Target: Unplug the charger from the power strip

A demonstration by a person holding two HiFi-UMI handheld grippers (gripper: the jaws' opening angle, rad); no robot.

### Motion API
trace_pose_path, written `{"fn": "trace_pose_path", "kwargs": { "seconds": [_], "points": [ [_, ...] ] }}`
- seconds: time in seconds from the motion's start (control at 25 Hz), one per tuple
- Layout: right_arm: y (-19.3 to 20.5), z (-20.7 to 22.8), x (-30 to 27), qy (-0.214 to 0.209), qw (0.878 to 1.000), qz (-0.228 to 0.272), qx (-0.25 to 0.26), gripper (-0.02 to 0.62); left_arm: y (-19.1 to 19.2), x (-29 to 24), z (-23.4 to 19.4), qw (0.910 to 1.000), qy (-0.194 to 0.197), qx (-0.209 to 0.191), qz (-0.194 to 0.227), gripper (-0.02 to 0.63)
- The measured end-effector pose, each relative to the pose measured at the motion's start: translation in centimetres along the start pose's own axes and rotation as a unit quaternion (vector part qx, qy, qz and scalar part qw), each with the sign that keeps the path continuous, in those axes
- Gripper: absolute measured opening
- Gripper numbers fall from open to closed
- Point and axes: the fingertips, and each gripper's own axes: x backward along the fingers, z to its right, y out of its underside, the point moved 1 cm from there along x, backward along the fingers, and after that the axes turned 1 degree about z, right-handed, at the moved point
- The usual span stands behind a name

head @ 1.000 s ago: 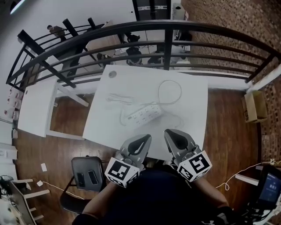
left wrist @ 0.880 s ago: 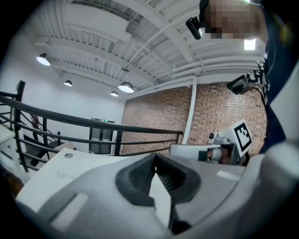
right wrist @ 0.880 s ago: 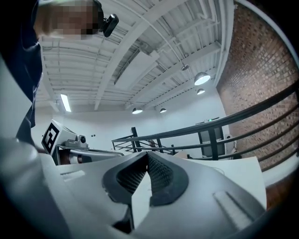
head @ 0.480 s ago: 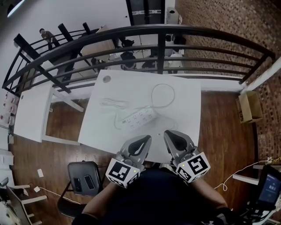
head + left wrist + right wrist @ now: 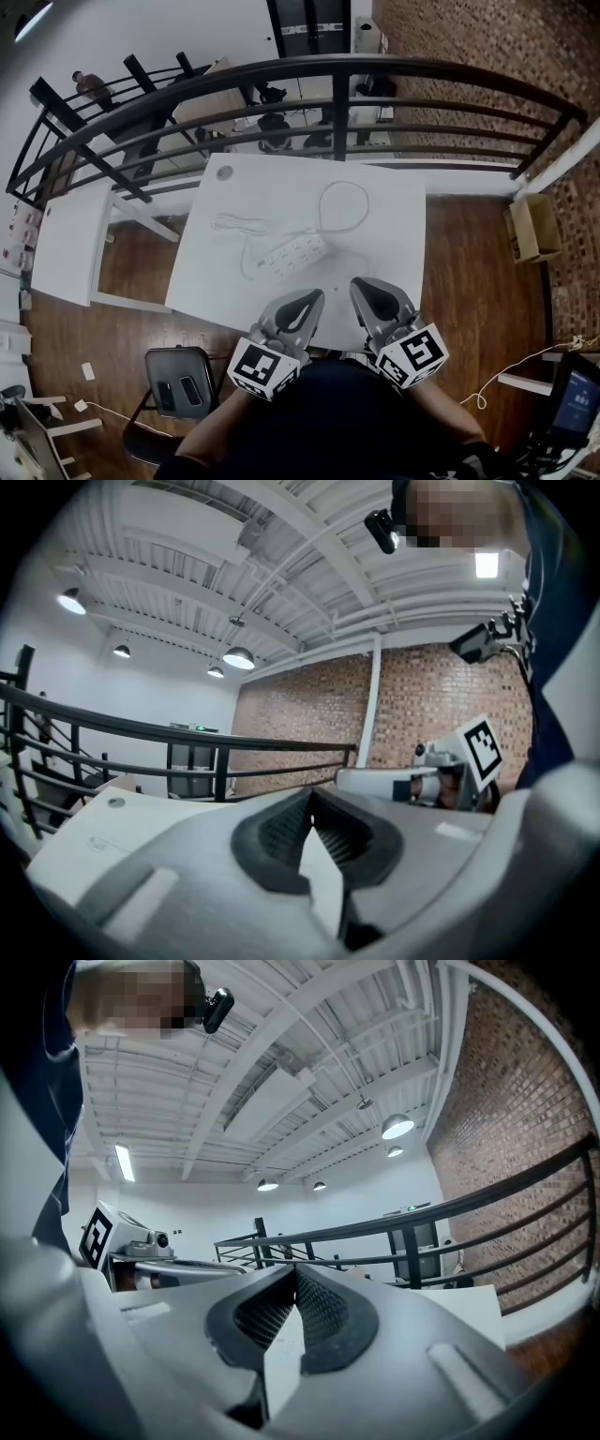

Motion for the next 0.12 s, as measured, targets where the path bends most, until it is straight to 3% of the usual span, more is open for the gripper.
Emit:
{"fn": "trace_pose_path", "kwargs": {
  "seconds": [0.12],
  "points": [
    [0.09,0.12,-0.13,-0.001,1.000,-0.001,0.000,0.011,-0.04,-0.05,-0.29,1.0000,-0.004,0.001,0.000,0.006]
  ]
}}
